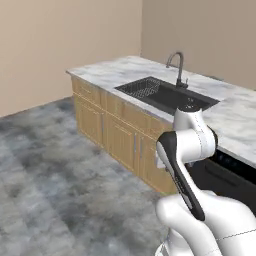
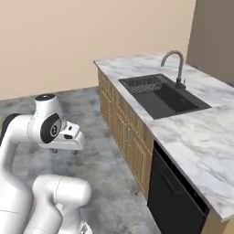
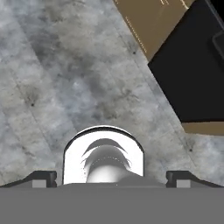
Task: Place one of the steaks on the plate and the other in the bowl. Then place the bowl in the fridge.
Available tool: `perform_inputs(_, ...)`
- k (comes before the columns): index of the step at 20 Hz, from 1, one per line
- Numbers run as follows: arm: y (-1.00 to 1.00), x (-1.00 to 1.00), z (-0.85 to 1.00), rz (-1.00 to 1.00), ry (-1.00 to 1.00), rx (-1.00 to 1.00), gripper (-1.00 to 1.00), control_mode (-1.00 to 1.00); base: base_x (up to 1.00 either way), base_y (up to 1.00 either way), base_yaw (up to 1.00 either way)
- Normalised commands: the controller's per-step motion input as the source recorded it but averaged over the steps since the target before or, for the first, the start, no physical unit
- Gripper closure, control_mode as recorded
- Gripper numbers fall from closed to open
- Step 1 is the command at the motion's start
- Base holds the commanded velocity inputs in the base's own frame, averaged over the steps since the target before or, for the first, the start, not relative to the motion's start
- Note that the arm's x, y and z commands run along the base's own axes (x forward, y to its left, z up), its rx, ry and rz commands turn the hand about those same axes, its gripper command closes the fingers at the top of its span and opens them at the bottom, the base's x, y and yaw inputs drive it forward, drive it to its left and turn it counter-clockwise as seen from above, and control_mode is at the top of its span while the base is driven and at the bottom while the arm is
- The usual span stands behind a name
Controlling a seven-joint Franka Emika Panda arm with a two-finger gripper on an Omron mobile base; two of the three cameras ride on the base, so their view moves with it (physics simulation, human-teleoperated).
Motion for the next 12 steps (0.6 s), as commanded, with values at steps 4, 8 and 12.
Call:
perform_inputs(4,0.00,0.00,0.00,0.00,0.00,0.00,-1.00,1.00,0.00,-0.40,-0.86)
perform_inputs(8,0.00,0.00,0.00,0.00,0.00,0.00,-1.00,1.00,0.00,-0.45,-0.85)
perform_inputs(12,0.00,0.00,0.00,0.00,0.00,0.00,-1.00,1.00,0.00,-0.47,-0.87)
